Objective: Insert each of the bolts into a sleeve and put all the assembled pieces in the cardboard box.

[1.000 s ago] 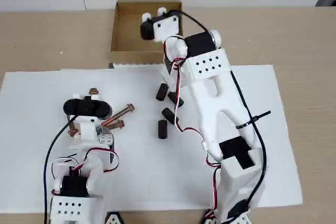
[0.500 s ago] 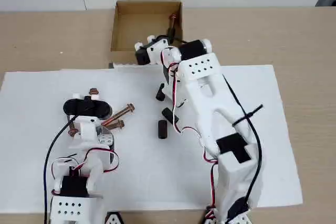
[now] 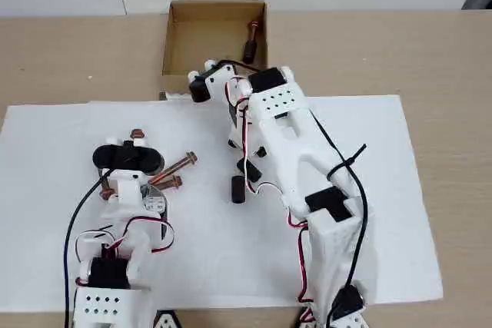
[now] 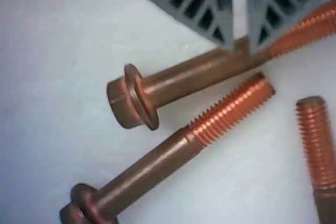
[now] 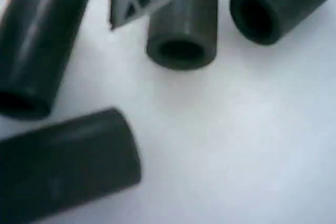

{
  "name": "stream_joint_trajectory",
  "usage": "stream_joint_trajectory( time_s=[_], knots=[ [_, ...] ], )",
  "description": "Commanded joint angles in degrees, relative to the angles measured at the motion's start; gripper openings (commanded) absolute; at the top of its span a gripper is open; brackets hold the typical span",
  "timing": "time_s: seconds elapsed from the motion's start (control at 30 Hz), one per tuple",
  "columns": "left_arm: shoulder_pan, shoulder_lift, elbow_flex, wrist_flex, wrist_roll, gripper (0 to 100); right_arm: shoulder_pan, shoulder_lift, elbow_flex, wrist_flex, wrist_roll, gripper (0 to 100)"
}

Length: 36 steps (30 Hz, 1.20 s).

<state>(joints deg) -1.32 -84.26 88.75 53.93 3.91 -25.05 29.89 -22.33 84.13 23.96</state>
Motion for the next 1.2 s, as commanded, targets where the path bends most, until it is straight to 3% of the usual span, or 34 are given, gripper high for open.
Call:
stream_joint_trajectory(
  time_s=[0.0,0.63,0.9,1.17],
  knots=[
    [-0.3,-0.6,-0.1,-1.2,-0.1,1,0.0,0.6,-0.3,-2.2,0.9,15.8],
    [-0.3,-0.6,-0.1,-1.2,-0.1,1,3.0,7.5,-0.5,-3.4,0.4,3.2],
    [-0.4,-0.6,-0.1,-1.2,-0.1,1,4.4,-3.3,-3.9,-1.6,-0.7,0.4],
    [-0.3,-0.6,-0.1,-1.2,-0.4,1,4.8,-16.8,-3.9,8.0,-2.5,0.4]
  ],
)
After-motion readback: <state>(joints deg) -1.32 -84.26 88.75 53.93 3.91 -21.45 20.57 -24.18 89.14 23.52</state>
